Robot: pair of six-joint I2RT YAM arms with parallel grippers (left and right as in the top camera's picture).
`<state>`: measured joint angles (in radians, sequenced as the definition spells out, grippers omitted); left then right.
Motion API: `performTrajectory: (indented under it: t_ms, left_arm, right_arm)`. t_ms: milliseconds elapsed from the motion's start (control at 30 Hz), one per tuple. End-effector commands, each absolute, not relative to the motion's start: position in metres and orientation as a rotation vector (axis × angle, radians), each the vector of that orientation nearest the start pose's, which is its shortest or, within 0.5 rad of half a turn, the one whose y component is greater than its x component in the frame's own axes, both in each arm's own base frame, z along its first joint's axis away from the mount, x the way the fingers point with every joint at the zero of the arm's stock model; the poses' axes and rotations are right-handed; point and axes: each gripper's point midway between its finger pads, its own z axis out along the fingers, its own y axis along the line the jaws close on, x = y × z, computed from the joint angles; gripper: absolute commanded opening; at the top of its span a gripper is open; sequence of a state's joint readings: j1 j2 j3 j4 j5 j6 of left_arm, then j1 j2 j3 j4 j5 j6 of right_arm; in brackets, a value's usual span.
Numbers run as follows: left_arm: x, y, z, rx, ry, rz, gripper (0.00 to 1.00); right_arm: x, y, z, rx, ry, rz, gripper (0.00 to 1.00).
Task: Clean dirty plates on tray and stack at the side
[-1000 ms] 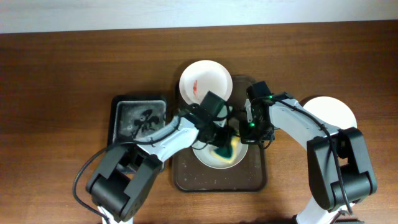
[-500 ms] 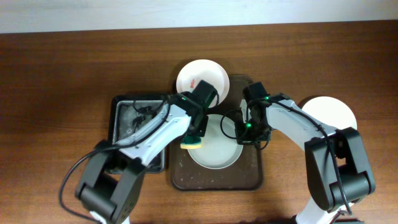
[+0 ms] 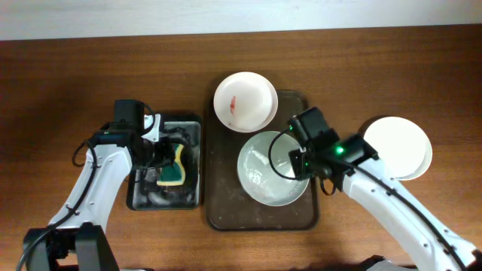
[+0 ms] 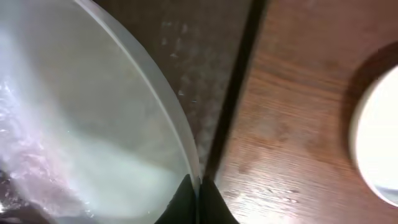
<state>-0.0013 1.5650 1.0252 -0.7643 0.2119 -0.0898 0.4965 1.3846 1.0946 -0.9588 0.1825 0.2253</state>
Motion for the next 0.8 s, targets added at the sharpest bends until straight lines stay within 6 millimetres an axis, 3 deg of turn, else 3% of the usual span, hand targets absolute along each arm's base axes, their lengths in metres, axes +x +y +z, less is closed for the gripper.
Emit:
performTrajectory:
  t_ms: [0,33,100,167,300,600,767]
  left_arm:
    - [0.34,-0.058,0.125,-0.002,2.699,-0.495,0.67]
    - [0.34,-0.058,0.146,0.014,2.637,-0.493,0.74]
    - [0.335,-0.058,0.175,0.035,2.551,-0.479,1.0]
    - [0.333,-0.058,0.186,0.043,2.516,-0.474,1.0]
    - [0.333,-0.058,0.186,0.042,2.518,-0.474,1.0]
    - [0.333,-0.058,0.186,0.042,2.518,-0.474,1.0]
    - [0.333,-0.058,0.186,0.042,2.517,-0.474,1.0]
  right_arm:
    - [0.283,0.101,0.164,-0.32,2.632,-0.292,0.04]
    - [0.282,0.104,0.18,-0.351,2.591,-0.345,0.04]
    - [0.283,0.103,0.206,-0.324,2.498,-0.467,0.04]
    - [0.28,0.111,0.224,-0.309,2.417,-0.514,0.04]
    - [0.266,0.129,0.239,-0.359,2.294,-0.584,0.04]
    - [0.259,0.134,0.219,-0.536,2.312,-0.75,0.04]
    - [0.255,0.143,0.241,-0.566,2.138,-0.848,0.04]
